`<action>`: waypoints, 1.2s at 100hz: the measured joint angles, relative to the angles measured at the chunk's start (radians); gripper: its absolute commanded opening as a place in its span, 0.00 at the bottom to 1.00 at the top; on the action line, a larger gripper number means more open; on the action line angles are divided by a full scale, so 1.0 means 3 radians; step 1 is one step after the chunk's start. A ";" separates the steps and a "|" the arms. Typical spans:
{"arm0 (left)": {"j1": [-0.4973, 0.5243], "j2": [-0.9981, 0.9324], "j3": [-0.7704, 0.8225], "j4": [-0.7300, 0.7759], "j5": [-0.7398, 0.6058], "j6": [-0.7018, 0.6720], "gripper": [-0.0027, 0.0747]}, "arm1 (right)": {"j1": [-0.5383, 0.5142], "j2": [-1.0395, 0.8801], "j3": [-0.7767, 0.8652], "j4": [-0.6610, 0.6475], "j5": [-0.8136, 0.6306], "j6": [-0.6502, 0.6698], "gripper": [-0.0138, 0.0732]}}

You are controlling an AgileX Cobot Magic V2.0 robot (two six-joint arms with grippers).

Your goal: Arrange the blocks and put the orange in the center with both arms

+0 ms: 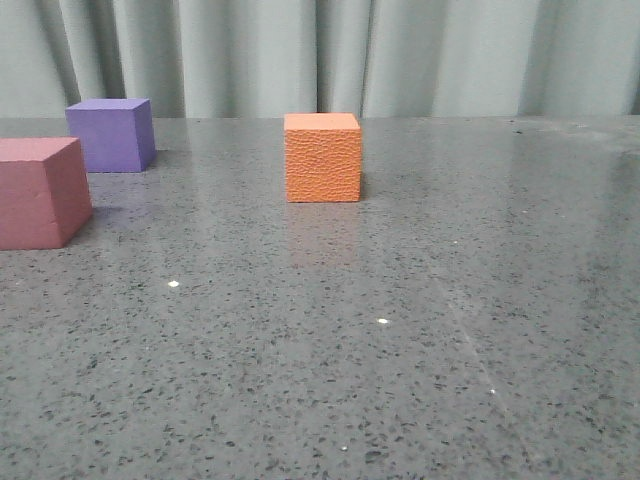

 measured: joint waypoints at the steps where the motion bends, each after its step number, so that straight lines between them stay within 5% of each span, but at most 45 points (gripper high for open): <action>1: 0.0000 0.0000 0.0000 0.0000 0.0000 0.0000 0.01 | 0.0000 0.0000 0.0000 0.0000 0.0000 0.0000 0.08; 67: 0.0000 0.0000 0.0000 0.0000 -0.0064 0.0000 0.01 | 0.0000 0.0000 0.0000 0.0000 -0.0006 -0.0006 0.08; 101: 0.0000 0.0000 0.0000 -0.0100 -0.1018 -0.0014 0.01 | 0.0000 0.0000 0.0000 0.0000 -0.0006 -0.0006 0.08; 120: 0.0000 0.0080 -0.0370 -0.0215 -0.0501 -0.0018 0.01 | 0.0000 0.0000 0.0000 0.0000 -0.0006 -0.0006 0.08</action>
